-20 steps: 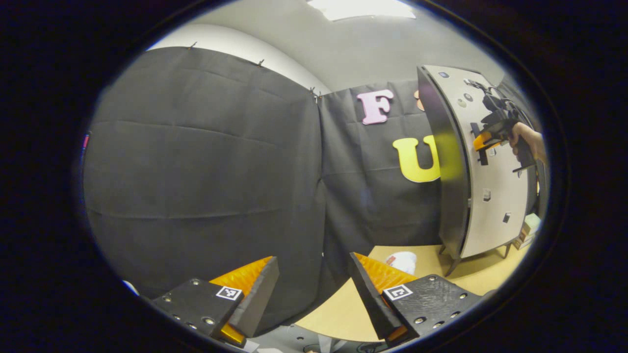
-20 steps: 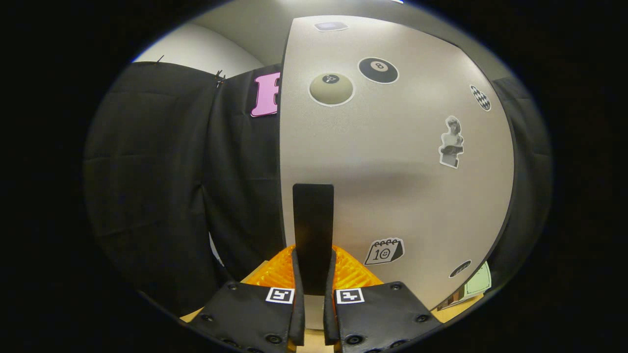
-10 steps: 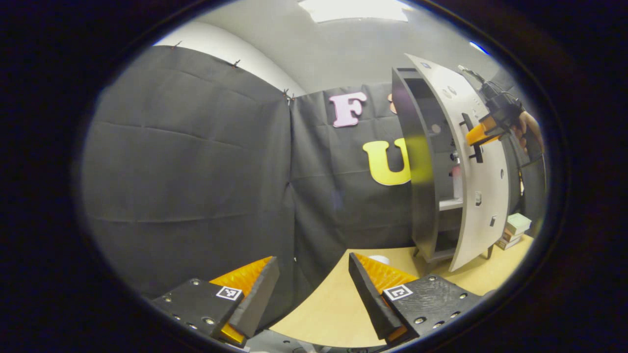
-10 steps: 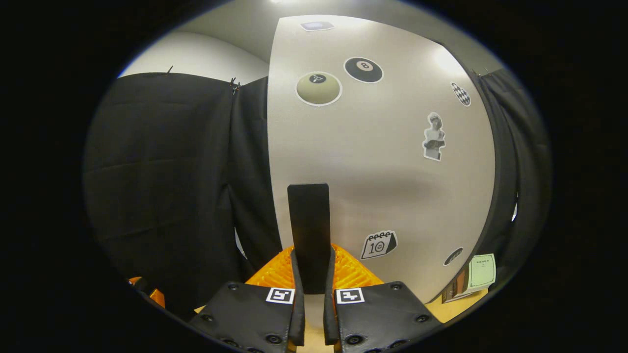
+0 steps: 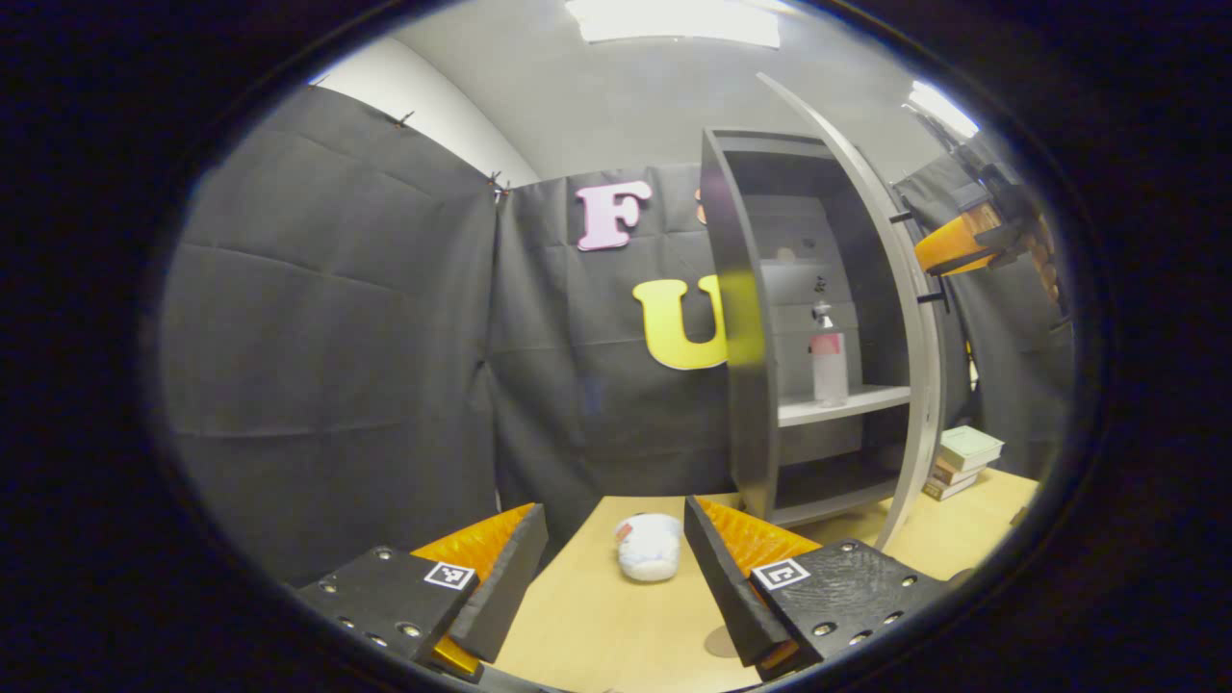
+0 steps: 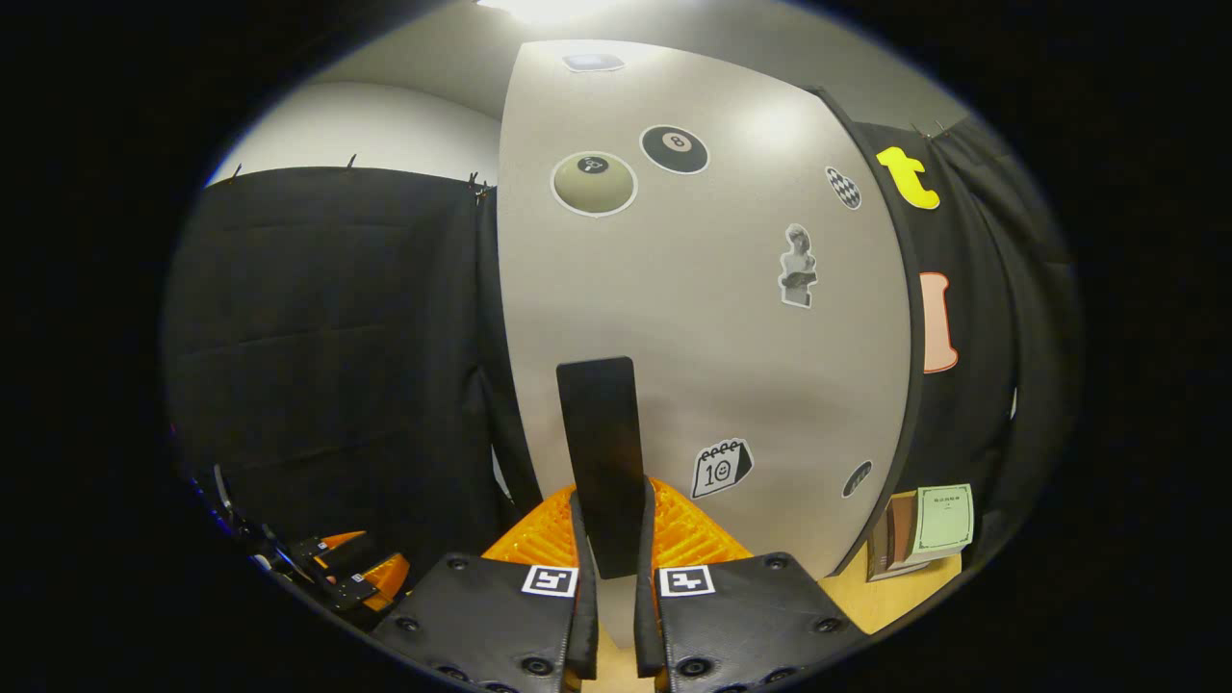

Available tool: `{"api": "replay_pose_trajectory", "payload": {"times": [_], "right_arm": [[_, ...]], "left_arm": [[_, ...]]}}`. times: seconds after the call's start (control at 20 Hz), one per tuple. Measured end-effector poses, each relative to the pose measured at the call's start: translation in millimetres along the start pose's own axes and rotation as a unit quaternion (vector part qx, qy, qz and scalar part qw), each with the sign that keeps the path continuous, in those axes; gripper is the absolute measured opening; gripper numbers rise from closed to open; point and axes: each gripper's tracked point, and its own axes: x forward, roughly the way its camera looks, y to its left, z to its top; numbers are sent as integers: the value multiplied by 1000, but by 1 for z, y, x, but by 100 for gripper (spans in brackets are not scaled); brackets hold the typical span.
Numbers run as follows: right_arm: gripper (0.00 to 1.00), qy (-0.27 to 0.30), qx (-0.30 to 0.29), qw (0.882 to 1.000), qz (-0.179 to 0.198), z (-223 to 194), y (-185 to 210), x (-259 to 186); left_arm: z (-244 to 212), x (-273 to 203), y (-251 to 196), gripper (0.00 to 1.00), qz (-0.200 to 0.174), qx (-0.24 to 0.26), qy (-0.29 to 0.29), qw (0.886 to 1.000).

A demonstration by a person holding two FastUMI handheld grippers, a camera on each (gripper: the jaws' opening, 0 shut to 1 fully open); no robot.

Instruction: Open the cabinet door with the right hand, grasp the bottle in the cabinet with the left hand and place it on the coaster, then close the cabinet door with the right hand.

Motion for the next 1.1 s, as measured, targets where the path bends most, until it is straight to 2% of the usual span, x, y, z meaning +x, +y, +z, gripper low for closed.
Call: {"api": "replay_pose_trajectory", "payload": {"times": [0.3, 0.35, 0.6, 0.75, 0.9, 1.1], "right_arm": [[17, 1, -7, 1000, 22, 6, -8, 2], [14, 2, -8, 1000, 26, 7, -9, 3], [17, 4, -8, 999, 41, 7, -15, -3], [14, 3, -15, 999, 38, 8, -21, -6], [17, -2, -23, 999, 31, 8, -27, -10], [16, -10, -36, 999, 10, 11, -40, -14]], "left_arm": [[6, 11, -99, 87, -52, -5, 2, 999], [10, 13, -113, 87, -58, -5, 1, 998], [22, 19, -167, 87, -74, -10, -9, 997], [28, 21, -196, 87, -81, -10, -14, 997], [31, 24, -224, 87, -88, -7, -16, 996], [35, 23, -264, 87, -97, -9, -16, 995]]}}
